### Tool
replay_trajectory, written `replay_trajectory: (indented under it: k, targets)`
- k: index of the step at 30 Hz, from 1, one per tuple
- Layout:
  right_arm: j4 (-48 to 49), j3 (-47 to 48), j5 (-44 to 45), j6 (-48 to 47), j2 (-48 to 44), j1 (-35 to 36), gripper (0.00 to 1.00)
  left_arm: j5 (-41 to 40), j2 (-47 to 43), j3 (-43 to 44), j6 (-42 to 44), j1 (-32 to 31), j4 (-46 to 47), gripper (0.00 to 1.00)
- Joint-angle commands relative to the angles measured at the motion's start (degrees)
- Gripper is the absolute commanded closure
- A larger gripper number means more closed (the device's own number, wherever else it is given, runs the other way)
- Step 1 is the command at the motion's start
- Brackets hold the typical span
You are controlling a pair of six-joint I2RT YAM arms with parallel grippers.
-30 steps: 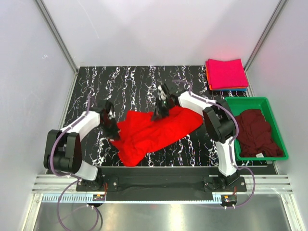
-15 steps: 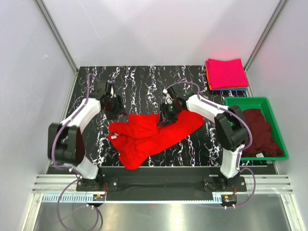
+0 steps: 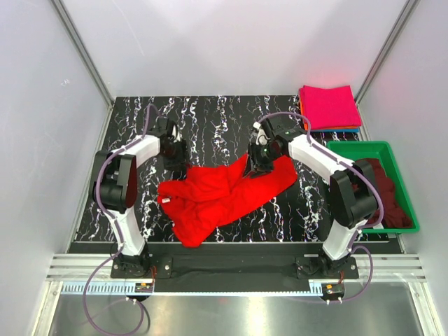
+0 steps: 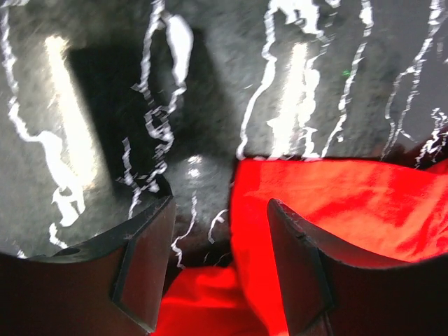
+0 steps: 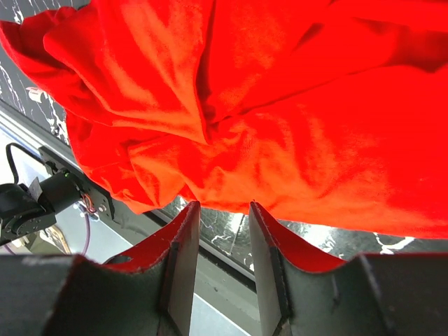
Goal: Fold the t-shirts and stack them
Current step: Flatten the tshirt out
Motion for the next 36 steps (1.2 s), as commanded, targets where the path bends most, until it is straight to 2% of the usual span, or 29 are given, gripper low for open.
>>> replay_trajectory:
  k: [1,6,10,14,17,18,20,22,23,27,32,36]
  targets:
    - [-0.83,-0.02,0.13,-2.25,-2.85,-0.99,0.58,0.33,1.37,1.62,1.62,-1.86,3.21,0.41]
    - [-1.01,-0.19,0.13,-3.04,-3.47,-2.04,0.59,-0.82,3.92,2.77,1.18,-2.39,1.28,0.50]
    - [-1.36,-0.37,0.22,-3.39,-4.35,-3.18,0.59,-1.09,4.01,1.89,0.83,-2.74,1.53,0.51]
    - [-1.54,-0.37,1.27,-2.87,-4.79,-4.15,0.59,-3.54,4.71,3.02,0.21,-3.27,-0.57,0.64]
    - [0.12,0.07,4.34,-1.02,-5.75,-5.47,0.57,-3.81,4.63,2.77,0.21,-3.80,-0.40,0.81]
    - [1.78,-0.19,4.96,-0.15,-6.36,-6.17,0.54,-3.81,4.37,2.59,0.13,-3.80,0.13,0.90]
    - [8.98,-0.46,6.37,3.44,-7.33,-9.41,0.45,-4.33,3.75,3.20,-0.22,-3.80,-0.22,1.00]
    - [12.33,1.90,6.64,4.78,-5.33,-13.27,0.41,-4.95,2.70,5.57,-0.75,-3.80,-1.88,1.00]
    - [11.65,6.79,6.81,4.26,-1.23,-14.42,0.38,-5.91,1.21,6.62,-0.67,-3.80,-2.67,1.00]
    - [4.19,22.34,11.81,-1.36,10.83,-17.94,0.36,-10.83,-3.35,12.16,-0.49,-3.71,-7.77,1.00]
    - [-0.92,35.11,13.49,-7.42,21.90,-21.64,0.42,-16.11,-7.50,14.28,-0.40,-3.27,-9.54,1.00]
    - [-1.36,38.82,10.96,-11.30,28.07,-24.09,0.47,-16.99,-7.77,13.40,-1.80,-2.57,-9.10,1.00]
